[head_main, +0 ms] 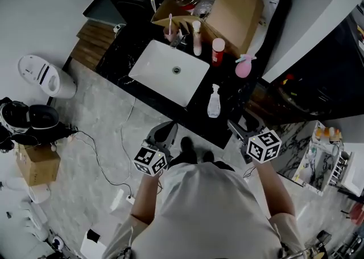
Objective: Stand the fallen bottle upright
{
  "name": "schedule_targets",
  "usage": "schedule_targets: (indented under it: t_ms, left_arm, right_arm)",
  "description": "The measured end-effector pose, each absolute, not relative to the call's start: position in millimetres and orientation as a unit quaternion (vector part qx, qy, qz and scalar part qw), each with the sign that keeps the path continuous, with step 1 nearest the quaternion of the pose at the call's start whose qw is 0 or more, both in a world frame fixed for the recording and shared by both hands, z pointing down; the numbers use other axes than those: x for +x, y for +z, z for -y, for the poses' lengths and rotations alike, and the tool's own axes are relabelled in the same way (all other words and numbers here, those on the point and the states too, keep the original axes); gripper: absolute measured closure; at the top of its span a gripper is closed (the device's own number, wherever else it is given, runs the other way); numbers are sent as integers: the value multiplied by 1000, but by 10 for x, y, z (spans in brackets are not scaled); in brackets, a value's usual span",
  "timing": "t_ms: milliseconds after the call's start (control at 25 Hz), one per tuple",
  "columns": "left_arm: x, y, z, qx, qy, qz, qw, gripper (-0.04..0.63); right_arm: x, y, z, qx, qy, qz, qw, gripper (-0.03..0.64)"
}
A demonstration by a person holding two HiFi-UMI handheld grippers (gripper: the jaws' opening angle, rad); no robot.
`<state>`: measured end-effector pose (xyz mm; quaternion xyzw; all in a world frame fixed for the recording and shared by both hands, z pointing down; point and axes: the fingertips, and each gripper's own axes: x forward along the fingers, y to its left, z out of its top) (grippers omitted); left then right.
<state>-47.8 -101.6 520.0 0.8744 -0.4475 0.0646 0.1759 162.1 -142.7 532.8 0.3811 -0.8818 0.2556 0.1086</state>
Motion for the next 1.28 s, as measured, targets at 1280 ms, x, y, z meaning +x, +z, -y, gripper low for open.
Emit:
schedule_targets:
  t_ms: [1280]
  left_arm:
    - [-942,6119,2342,919,118,297,231,588]
  right_arm:
    - [956,6990,2500,460,365,760,279,328]
